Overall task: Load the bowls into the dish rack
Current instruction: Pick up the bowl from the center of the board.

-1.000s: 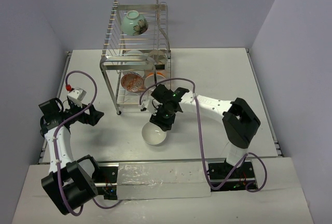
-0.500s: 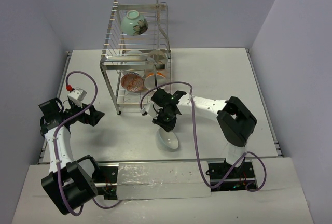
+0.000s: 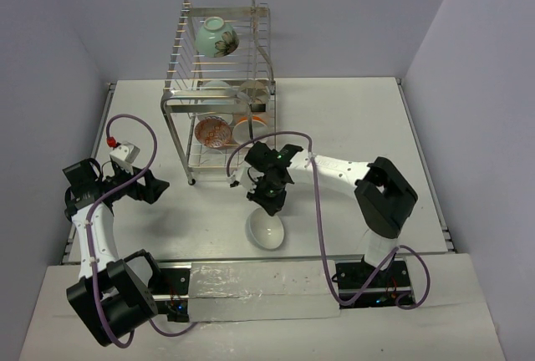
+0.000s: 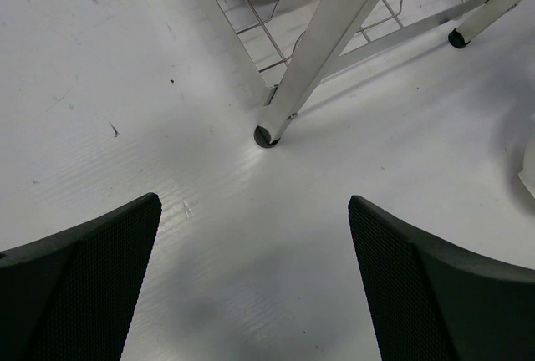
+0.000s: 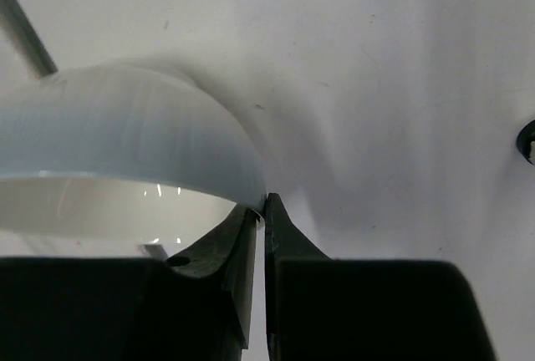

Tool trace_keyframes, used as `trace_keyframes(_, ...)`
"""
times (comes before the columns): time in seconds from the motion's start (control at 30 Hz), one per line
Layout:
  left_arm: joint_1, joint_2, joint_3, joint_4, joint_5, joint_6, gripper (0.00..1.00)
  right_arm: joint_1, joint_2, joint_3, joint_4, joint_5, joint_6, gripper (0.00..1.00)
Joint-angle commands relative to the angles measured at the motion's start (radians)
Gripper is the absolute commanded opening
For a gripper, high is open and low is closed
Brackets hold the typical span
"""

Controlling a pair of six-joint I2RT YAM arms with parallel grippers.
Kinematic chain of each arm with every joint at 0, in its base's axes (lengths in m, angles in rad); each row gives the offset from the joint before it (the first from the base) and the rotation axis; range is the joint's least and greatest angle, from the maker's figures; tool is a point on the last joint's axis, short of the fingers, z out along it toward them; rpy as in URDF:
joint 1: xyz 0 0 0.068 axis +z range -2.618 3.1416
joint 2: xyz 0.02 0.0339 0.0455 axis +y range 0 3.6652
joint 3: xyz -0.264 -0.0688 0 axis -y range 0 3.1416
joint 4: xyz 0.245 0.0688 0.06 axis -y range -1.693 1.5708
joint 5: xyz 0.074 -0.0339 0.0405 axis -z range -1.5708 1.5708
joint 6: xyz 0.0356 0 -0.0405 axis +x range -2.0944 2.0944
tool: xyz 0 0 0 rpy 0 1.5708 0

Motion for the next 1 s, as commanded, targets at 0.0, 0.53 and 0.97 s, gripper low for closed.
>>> trace_keyframes(0.0, 0.006, -0.001, 0.011, -0.002, 0.035, 0.03, 0.98, -0.004, -0.066, 0.04, -0.028, -0.06, 0.016, 0.08)
trace_keyframes(0.53, 0.006, 0.01, 0.019, -0.028, 0.055, 0.06, 0.99, -0.048, -0.232, -0.054, -0.063, 0.009, 0.025, 0.0)
trace_keyframes(0.97, 0.006, -0.015, 0.01, -0.04, 0.069, 0.08, 0.99, -0.071, -0.237, -0.15, -0.137, 0.104, 0.005, 0.0)
